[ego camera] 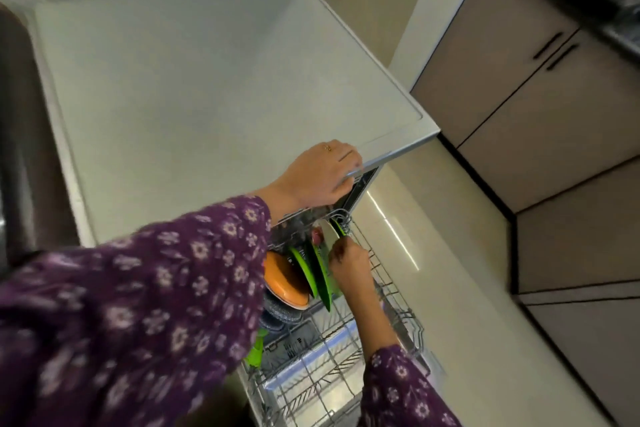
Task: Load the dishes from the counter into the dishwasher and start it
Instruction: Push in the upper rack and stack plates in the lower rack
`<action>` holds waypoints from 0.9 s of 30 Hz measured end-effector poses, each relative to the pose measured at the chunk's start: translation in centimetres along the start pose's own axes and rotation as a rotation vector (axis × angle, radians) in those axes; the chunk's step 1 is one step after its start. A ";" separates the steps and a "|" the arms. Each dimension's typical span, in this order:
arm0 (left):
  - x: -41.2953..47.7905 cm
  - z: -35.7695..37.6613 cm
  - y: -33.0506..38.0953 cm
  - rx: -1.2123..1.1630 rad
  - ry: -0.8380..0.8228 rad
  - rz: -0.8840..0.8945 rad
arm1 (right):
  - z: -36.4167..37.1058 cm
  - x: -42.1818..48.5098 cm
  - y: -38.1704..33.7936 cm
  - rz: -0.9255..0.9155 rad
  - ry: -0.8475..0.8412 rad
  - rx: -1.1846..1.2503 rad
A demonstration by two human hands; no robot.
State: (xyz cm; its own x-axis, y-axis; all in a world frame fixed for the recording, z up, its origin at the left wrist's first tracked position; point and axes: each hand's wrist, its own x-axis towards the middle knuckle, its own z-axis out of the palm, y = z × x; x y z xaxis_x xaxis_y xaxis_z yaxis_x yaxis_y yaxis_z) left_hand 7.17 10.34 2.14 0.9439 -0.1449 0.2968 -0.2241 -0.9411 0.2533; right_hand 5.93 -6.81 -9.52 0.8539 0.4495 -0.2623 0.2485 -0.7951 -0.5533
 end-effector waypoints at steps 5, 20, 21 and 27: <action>-9.5 -3.8 1.6 -0.029 0.120 -0.260 | -0.6 -6.7 -6.4 -0.158 -0.023 -0.076; -71.3 -24.2 11.8 0.284 0.223 -1.091 | 16.0 -34.9 -37.0 -0.772 -0.349 -0.062; -74.6 -24.7 13.2 0.308 0.237 -1.147 | 17.1 -37.0 -39.1 -0.817 -0.382 -0.048; -92.1 -27.0 24.6 0.458 0.459 -1.624 | 25.1 -51.8 -50.2 -1.080 -0.663 -0.005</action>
State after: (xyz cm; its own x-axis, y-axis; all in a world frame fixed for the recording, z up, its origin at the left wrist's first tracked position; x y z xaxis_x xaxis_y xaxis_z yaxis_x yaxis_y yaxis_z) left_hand -91.84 8.75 5.87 -0.0361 0.9644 0.2618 0.9537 -0.0450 0.2975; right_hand -62.27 20.00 12.03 -0.1756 0.9841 -0.0258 0.6765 0.1016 -0.7294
